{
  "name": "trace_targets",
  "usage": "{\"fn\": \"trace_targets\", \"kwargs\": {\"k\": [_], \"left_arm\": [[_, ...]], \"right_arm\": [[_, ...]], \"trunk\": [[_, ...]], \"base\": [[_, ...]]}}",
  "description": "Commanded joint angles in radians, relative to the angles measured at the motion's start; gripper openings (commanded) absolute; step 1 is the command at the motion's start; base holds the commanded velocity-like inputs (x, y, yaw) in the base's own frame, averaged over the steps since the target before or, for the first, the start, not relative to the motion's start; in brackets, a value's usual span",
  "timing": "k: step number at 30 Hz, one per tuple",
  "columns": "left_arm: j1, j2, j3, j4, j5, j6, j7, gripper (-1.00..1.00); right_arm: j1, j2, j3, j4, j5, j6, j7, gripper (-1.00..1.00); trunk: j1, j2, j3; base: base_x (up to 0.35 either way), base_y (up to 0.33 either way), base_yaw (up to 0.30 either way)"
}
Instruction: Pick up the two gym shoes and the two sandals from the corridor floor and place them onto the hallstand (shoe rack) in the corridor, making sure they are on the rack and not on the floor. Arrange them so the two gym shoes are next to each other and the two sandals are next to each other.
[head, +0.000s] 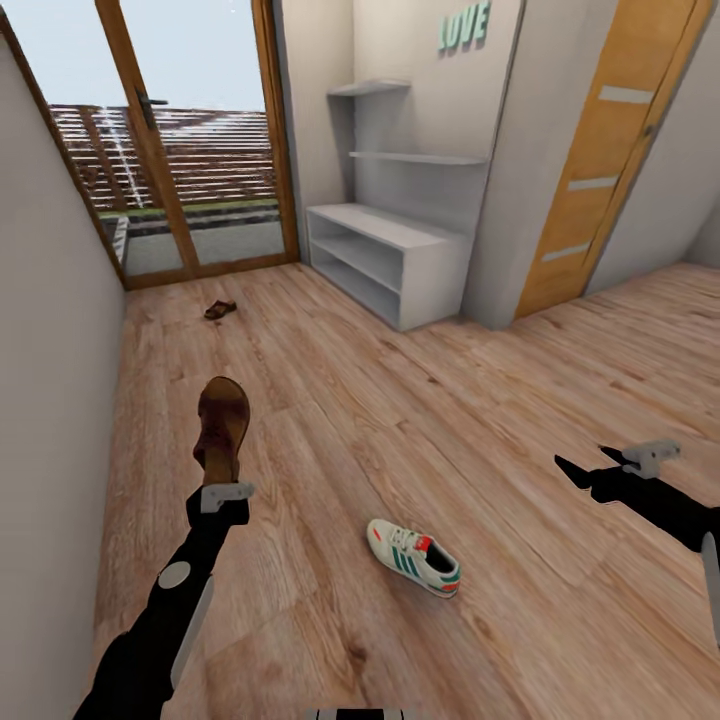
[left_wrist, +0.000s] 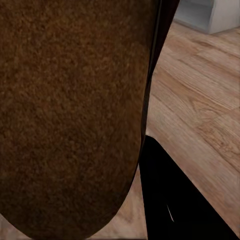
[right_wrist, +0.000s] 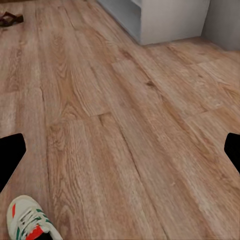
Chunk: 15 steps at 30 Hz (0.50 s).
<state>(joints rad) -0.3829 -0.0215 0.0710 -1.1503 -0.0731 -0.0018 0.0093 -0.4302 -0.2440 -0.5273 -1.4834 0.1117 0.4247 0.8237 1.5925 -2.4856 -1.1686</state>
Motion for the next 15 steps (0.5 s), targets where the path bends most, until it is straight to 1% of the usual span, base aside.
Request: {"fn": "trace_targets", "kwargs": {"k": [1,4,7,10,15], "left_arm": [[-0.001,-0.001,0.001,0.0,-0.011,0.0,-0.001,-1.0],[-0.001,-0.001,0.001,0.0,-0.011,0.0,-0.001,-1.0],[-0.001,-0.002,0.001,0.0,-0.012,0.0,-0.002,-1.0],[-0.001,-0.002,0.001,0.0,-0.012,0.0,-0.002,-1.0],[-0.001,-0.002,0.001,0.0,-0.011,0.0,-0.003,-1.0]], "right_arm": [[-0.001,0.0,-0.002,-0.001,0.008,0.004,0.008,1.0],[-0.001,0.0,-0.002,-0.001,0.008,0.004,0.008,1.0],[-0.001,0.0,-0.002,-0.001,0.008,0.004,0.008,1.0],[-0.001,0.0,-0.002,-0.001,0.008,0.004,0.008,1.0],[-0.001,0.0,-0.002,-0.001,0.008,0.003,0.008,1.0]], "trunk": [[0.0,0.0,-0.001],[0.0,0.0,-0.001],[0.0,0.0,-0.001],[0.0,0.0,-0.001],[0.0,0.0,-0.001]], "base": [[0.0,0.0,0.279],[0.002,0.0,0.279],[0.092,-0.013,0.279],[0.183,-0.092,0.279],[0.232,-0.158,0.279]]}}
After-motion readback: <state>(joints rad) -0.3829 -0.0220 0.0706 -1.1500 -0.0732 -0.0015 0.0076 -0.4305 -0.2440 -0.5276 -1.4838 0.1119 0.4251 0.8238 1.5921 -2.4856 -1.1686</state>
